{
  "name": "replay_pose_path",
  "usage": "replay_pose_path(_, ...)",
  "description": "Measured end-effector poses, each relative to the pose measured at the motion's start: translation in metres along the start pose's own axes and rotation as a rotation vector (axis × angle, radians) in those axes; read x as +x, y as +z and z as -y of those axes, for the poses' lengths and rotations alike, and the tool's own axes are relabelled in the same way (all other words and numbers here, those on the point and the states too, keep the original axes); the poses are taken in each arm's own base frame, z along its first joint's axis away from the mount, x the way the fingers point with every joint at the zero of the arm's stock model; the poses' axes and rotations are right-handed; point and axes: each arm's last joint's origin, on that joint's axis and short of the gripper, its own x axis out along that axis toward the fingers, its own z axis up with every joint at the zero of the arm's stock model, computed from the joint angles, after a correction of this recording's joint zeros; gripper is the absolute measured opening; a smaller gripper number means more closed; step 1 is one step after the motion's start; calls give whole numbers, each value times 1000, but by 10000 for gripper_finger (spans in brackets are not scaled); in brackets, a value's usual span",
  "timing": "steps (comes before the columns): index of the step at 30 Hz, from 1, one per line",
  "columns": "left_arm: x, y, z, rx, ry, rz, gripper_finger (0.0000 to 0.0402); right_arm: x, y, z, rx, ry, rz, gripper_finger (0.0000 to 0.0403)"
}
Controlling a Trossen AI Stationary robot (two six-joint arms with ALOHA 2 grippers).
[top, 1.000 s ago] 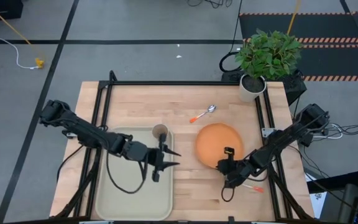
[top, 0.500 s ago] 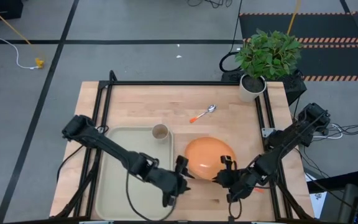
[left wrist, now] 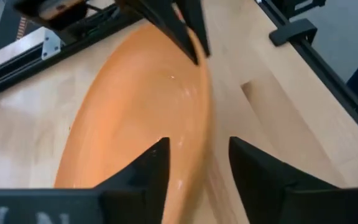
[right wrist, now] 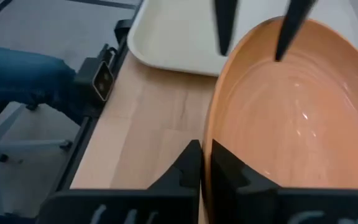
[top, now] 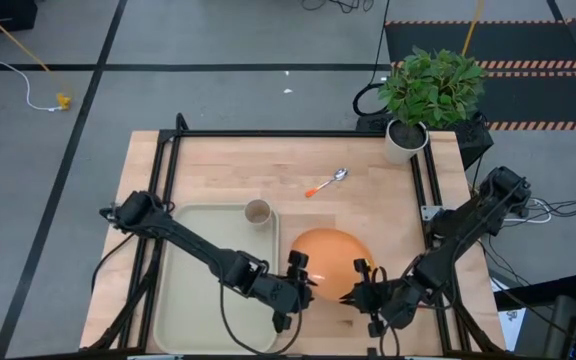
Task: Pick and place plate/cup/fork/spoon on tray
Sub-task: Put the orange plate on the light yellow tray to the bottom right of the light yellow cup
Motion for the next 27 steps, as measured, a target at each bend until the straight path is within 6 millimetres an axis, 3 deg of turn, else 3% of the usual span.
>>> replay_pose_path(13, 0, -2, 7, 24, -123, -11, 18, 3, 3, -6, -27, 31, 46, 0)
replay_pose_path(17, -1, -2, 11, 42, -153, -5, 12, 3, 4, -7, -32, 34, 56, 8)
replay_pose_path(27, -27, 3, 40, 79, -218, -13, 7, -5, 26, -11, -30, 23, 288, 122)
